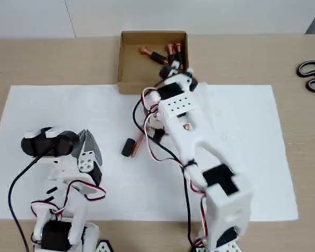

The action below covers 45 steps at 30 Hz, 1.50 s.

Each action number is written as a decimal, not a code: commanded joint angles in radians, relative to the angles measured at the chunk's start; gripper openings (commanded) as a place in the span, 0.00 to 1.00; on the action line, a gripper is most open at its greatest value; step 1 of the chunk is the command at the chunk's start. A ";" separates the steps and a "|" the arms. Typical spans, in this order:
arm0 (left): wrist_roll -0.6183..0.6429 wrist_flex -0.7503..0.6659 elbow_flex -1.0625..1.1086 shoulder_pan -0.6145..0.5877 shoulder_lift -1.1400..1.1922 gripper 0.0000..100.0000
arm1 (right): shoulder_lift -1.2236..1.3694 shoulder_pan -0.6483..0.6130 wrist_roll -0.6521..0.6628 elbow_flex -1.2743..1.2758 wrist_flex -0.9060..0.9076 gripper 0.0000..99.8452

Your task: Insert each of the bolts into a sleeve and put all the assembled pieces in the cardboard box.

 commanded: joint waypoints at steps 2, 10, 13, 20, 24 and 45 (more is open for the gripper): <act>0.005 -0.005 -0.007 0.092 -0.011 0.01 | -0.194 -0.008 0.049 -0.026 0.061 0.00; 0.002 -0.124 -0.007 0.255 -0.011 0.01 | -0.443 -0.024 0.196 -0.023 0.177 0.00; 0.002 -0.132 -0.004 0.262 -0.009 0.01 | -0.529 -0.022 0.198 0.054 0.166 0.00; 0.002 -0.126 -0.002 0.262 -0.005 0.01 | -0.866 0.024 0.230 0.460 -0.076 0.00; 0.002 -0.100 -0.002 0.262 -0.003 0.01 | -1.050 0.131 0.308 0.790 -0.367 0.00; 0.002 -0.025 -0.015 0.262 -0.005 0.01 | -1.339 0.246 0.597 1.336 -0.921 0.00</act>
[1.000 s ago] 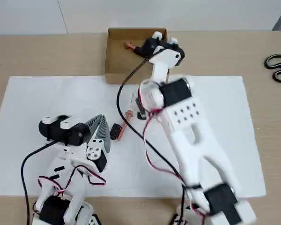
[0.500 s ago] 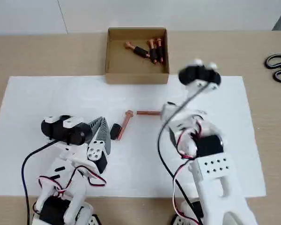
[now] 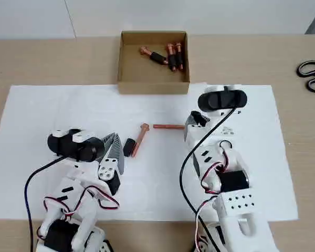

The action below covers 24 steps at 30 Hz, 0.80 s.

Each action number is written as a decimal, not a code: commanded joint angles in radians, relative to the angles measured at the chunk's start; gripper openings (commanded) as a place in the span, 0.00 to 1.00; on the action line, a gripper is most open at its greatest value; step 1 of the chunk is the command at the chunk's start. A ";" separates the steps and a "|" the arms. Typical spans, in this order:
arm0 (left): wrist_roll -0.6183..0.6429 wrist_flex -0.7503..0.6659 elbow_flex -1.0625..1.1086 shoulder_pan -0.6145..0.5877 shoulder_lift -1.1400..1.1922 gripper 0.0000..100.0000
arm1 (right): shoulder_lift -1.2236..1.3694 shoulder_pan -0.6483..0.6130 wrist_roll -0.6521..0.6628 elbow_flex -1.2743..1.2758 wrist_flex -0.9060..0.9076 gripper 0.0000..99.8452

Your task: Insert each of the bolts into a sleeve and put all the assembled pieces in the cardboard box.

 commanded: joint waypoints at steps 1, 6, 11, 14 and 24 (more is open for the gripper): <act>0.002 0.003 -0.025 0.005 -0.005 0.01 | -0.081 -0.004 0.023 0.026 -0.047 0.00; 0.002 0.005 -0.101 0.005 -0.003 0.01 | -0.217 -0.004 0.025 0.204 -0.220 0.00; 0.002 0.005 -0.171 0.005 -0.003 0.01 | -0.395 -0.007 0.026 0.338 -0.309 0.00; 0.002 0.005 -0.208 0.005 -0.002 0.01 | -0.495 -0.007 0.026 0.405 -0.311 0.00; 0.003 0.063 -0.661 0.000 0.247 0.01 | -0.743 -0.007 0.026 0.514 -0.220 0.00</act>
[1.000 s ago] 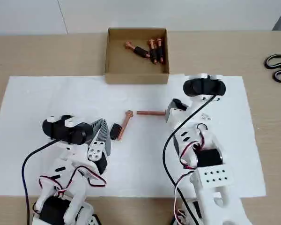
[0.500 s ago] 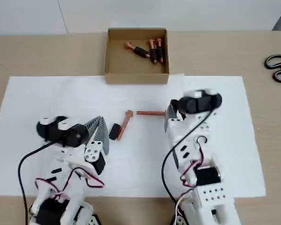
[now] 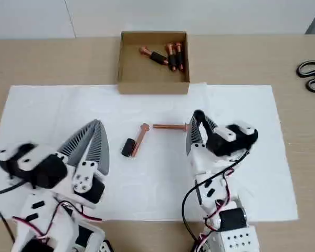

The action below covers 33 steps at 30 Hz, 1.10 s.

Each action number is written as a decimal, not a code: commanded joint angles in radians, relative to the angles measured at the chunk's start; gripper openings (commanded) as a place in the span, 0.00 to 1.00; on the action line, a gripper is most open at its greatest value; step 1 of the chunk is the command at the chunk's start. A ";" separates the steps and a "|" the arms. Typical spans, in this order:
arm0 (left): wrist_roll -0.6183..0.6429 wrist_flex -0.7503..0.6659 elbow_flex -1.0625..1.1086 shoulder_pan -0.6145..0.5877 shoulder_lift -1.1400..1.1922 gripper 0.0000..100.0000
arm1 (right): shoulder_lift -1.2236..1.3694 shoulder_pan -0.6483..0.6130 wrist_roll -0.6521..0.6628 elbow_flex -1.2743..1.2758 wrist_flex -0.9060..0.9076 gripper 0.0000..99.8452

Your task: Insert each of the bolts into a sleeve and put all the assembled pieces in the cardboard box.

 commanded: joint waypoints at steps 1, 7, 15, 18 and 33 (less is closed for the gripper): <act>0.003 0.074 -0.280 -0.002 0.193 0.01 | -0.059 -0.002 0.009 0.005 0.047 0.00; 0.002 0.414 -0.595 0.002 0.701 0.01 | -0.077 -0.002 0.009 0.003 0.074 0.00; 0.006 0.537 -0.792 -0.002 1.257 0.01 | -0.081 0.002 0.009 0.003 0.076 0.00; 0.005 0.540 -0.877 -0.003 1.378 0.01 | -0.081 0.004 0.009 0.003 0.076 0.00; 0.014 0.552 -0.921 0.005 1.774 0.01 | -0.074 0.001 0.005 0.003 0.076 0.00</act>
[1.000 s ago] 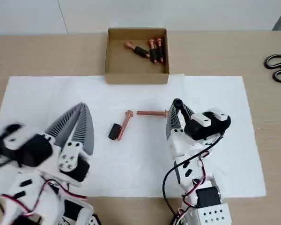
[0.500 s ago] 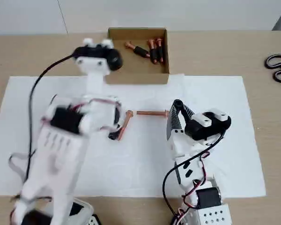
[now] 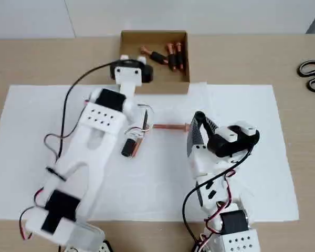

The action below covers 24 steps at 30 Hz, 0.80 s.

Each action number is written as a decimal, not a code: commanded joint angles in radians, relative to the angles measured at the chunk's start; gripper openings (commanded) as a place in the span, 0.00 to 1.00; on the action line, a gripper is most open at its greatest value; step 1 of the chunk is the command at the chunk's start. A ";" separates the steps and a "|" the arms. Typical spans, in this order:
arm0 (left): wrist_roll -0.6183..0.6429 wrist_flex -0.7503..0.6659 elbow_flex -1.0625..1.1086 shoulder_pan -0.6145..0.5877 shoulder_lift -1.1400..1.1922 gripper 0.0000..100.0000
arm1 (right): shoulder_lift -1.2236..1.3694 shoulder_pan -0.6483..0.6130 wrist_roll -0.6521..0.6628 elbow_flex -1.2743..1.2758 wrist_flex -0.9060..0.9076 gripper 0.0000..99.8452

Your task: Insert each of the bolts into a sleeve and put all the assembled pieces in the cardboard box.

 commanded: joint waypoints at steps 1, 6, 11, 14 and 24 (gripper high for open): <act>0.005 0.031 -0.087 0.005 0.069 0.01 | -0.018 -0.001 0.005 0.005 0.002 0.00; -0.072 0.107 -0.294 0.005 0.195 0.01 | -0.018 0.001 0.005 0.005 0.002 0.00; -0.144 0.216 -0.504 0.041 0.321 0.01 | -0.025 0.041 0.005 0.005 0.002 0.00; -0.147 0.275 -0.565 0.081 0.399 0.01 | -0.025 0.099 0.003 0.005 0.002 0.00; -0.175 0.272 -0.575 0.100 0.466 0.01 | -0.025 0.242 0.003 0.005 0.001 0.00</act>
